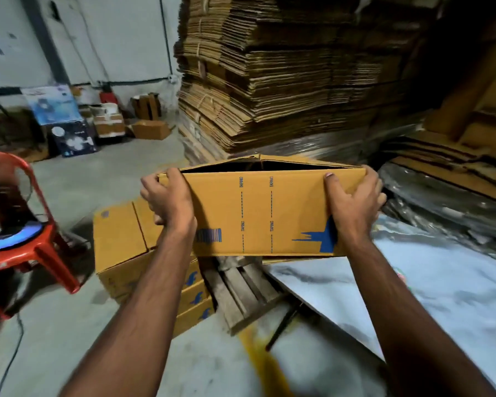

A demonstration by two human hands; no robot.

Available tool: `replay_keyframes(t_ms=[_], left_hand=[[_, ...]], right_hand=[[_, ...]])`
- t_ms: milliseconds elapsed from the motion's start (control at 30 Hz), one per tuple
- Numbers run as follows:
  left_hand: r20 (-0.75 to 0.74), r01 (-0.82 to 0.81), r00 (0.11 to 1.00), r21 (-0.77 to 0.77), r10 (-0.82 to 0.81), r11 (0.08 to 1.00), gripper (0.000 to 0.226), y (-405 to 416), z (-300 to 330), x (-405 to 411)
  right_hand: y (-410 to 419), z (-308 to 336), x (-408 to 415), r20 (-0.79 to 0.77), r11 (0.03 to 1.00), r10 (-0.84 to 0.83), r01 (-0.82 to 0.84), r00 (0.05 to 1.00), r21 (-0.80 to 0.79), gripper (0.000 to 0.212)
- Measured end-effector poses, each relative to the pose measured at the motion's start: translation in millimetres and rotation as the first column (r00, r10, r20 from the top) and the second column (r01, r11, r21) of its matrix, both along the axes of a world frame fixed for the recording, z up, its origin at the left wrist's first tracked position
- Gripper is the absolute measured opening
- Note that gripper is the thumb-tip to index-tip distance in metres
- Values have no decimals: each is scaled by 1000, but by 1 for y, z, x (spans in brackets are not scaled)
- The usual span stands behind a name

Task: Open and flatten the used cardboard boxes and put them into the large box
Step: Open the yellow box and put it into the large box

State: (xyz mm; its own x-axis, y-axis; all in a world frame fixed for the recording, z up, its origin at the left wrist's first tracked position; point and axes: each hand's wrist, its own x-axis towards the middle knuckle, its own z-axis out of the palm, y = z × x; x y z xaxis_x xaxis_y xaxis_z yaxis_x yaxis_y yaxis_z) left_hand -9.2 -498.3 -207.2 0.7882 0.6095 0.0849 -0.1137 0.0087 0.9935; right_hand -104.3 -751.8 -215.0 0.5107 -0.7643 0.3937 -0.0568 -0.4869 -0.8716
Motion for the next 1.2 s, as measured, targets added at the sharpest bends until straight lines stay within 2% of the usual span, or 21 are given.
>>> replay_keyframes(t_ms=[200, 367, 500, 567, 633, 733, 800, 900, 1067, 1200], left_hand=[[-19, 237, 971, -59, -238, 970, 25, -126, -25, -21], [-61, 427, 895, -173, -443, 887, 27, -234, -55, -46], [-31, 534, 836, -184, -548, 825, 26, -306, -66, -66], [-50, 557, 821, -146, -568, 818, 41, -335, -72, -70], [-87, 560, 819, -100, -567, 823, 49, -358, -74, -70], [-114, 558, 815, -110, -568, 823, 25, -382, -73, -74], [-137, 586, 798, -52, -587, 809, 29, -395, -81, -74], [-198, 626, 766, 15, -611, 780, 16, -407, -104, -74], [-339, 769, 615, 58, -712, 637, 12, -416, -150, -70], [-489, 839, 516, 121, -703, 531, 32, -417, -189, -60]], right_hand=[[-97, -9, -74, -80, 965, -261, 260, 962, -16, 78], [-178, -25, -137, -127, 897, -440, 441, 889, -19, 67], [-231, -43, -178, -155, 842, -530, 539, 834, 20, 67], [-251, -54, -192, -167, 820, -557, 570, 813, 41, 68], [-265, -65, -199, -186, 812, -564, 581, 805, 52, 71], [-284, -83, -204, -196, 811, -563, 582, 803, 54, 73], [-297, -94, -204, -198, 800, -573, 595, 796, 76, 73], [-317, -110, -204, -238, 793, -559, 596, 794, 127, 73], [-332, -151, -206, -341, 820, -459, 539, 821, 193, 67], [-335, -183, -208, -444, 845, -374, 496, 814, 199, 65]])
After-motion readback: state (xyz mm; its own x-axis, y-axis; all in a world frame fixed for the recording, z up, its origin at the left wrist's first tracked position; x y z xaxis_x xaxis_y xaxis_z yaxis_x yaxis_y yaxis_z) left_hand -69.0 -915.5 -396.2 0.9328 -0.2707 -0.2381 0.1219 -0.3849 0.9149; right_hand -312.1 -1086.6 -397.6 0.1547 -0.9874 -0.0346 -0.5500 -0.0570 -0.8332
